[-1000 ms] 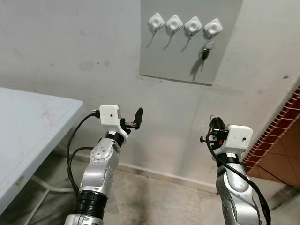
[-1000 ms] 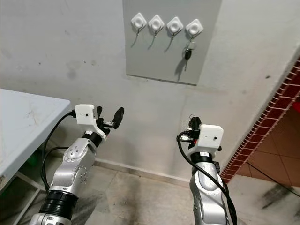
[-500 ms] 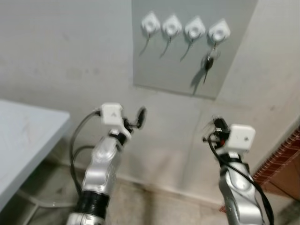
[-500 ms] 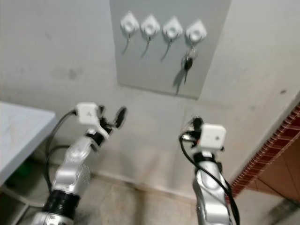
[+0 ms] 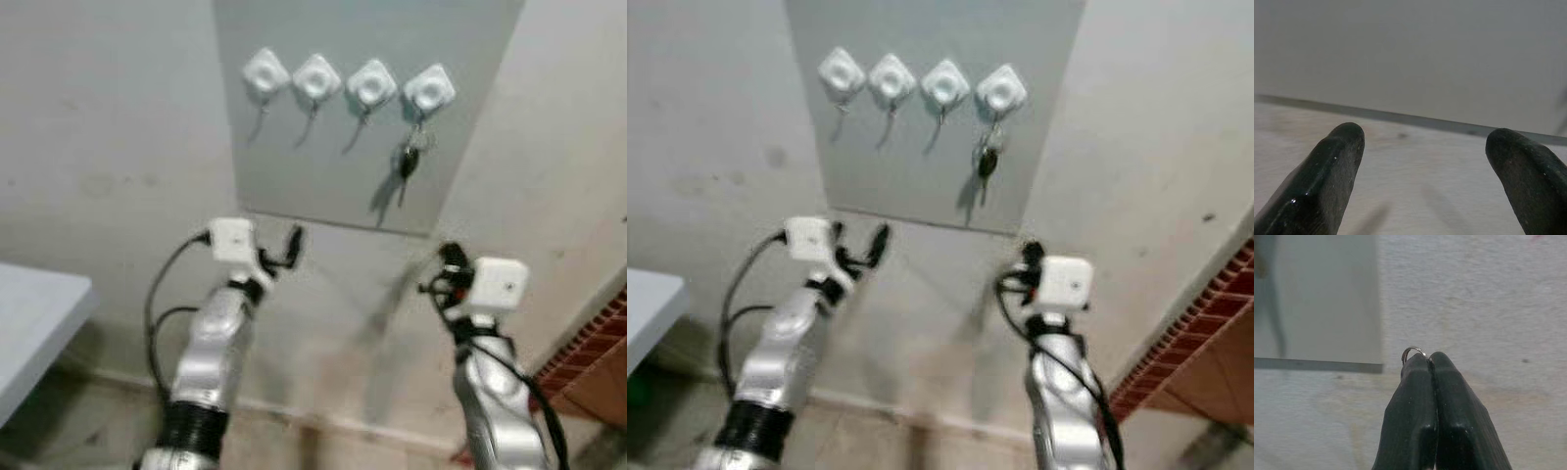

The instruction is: Hang keys on a hook

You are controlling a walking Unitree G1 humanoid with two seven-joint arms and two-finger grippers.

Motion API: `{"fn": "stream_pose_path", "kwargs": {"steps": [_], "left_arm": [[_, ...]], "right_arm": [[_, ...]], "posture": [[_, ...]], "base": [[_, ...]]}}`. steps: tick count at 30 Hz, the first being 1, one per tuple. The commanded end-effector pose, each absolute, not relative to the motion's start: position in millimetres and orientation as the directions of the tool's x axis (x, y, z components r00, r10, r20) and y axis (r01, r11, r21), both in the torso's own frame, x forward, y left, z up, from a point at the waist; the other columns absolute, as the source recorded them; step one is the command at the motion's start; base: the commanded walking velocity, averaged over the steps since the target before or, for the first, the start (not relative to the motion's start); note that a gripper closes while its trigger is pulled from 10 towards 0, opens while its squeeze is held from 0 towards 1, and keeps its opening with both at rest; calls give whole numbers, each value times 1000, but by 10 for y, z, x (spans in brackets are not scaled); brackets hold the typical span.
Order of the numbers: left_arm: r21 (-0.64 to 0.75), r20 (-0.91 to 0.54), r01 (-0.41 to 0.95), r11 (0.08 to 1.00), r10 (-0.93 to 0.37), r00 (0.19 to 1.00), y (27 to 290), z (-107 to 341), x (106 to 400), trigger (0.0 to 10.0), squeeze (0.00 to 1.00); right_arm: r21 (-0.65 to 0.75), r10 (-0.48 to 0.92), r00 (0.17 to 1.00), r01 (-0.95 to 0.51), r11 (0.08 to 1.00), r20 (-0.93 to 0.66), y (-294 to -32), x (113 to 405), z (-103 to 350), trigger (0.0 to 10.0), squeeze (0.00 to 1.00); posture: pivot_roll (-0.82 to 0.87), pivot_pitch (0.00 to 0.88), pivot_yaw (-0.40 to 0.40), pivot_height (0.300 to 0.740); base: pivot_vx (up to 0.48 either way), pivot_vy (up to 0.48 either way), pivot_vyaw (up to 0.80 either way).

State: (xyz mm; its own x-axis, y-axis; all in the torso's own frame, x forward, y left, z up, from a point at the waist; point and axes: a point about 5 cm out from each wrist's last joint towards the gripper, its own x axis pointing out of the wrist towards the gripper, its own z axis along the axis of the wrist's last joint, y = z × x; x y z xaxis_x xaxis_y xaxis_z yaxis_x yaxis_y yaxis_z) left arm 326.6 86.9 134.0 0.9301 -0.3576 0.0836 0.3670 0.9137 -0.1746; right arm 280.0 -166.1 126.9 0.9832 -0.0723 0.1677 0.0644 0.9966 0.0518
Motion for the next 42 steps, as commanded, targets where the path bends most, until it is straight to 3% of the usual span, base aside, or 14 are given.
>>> {"fn": "stream_pose_path", "kwargs": {"steps": [1,13,29,42], "left_arm": [[-111,124,377,919,-364,923,935,1409,3239,10000,0],[-35,202,547,837,-530,824,702,1593,3047,10000,0],[-24,256,594,804,-570,781,658,1850,3066,10000,0],[-11,281,606,796,-579,765,677,1987,3083,10000,0]], "right_arm": [[57,-39,983,30,998,179,-1583,2814,1310,10000,0],[75,72,966,-94,993,248,-1493,2824,1458,10000,0],[32,235,875,-273,961,422,-1441,3047,1981,10000,0],[14,343,829,-388,922,441,-1307,3114,2101,10000,0]], "posture": [[-50,0,-20,740],[-45,0,-24,740],[-41,17,-23,740],[-30,25,-31,740]], "base": [[0,0,0],[0,0,0],[0,0,0],[0,0,0]]}}
